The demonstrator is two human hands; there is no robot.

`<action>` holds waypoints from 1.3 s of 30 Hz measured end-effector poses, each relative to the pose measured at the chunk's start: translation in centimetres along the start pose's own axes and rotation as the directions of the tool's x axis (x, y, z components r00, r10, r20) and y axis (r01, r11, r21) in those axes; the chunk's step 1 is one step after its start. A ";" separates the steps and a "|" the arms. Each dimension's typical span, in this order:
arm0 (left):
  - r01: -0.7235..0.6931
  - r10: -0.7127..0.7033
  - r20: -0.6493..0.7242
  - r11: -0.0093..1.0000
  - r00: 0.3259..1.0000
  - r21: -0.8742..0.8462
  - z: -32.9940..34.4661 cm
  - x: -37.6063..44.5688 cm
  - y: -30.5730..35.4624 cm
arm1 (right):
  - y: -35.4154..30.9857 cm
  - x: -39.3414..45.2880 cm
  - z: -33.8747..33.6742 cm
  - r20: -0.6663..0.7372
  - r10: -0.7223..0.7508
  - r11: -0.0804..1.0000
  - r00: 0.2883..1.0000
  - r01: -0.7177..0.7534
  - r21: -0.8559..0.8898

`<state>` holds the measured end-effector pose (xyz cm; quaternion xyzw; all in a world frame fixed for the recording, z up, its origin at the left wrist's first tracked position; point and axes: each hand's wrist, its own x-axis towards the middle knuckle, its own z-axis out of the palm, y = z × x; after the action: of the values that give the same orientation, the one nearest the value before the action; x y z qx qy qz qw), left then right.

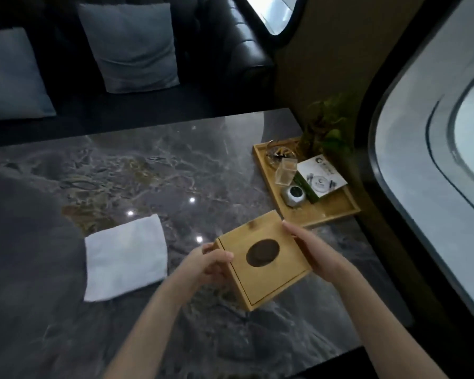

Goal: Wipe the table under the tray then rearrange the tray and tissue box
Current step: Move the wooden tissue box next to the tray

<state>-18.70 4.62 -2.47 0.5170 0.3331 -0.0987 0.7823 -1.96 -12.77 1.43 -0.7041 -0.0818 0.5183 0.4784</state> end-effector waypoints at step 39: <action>0.019 0.011 -0.324 0.996 0.946 0.089 19.9 9.1 -3.9 | 7.8 0.6 -15.1 -0.281 0.026 0.997 0.959 -0.004 0.077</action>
<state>-5.40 -12.79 -6.22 0.5608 0.4534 -0.0290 0.6922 7.54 -25.46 -4.83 -0.7528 0.0121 0.4189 0.5076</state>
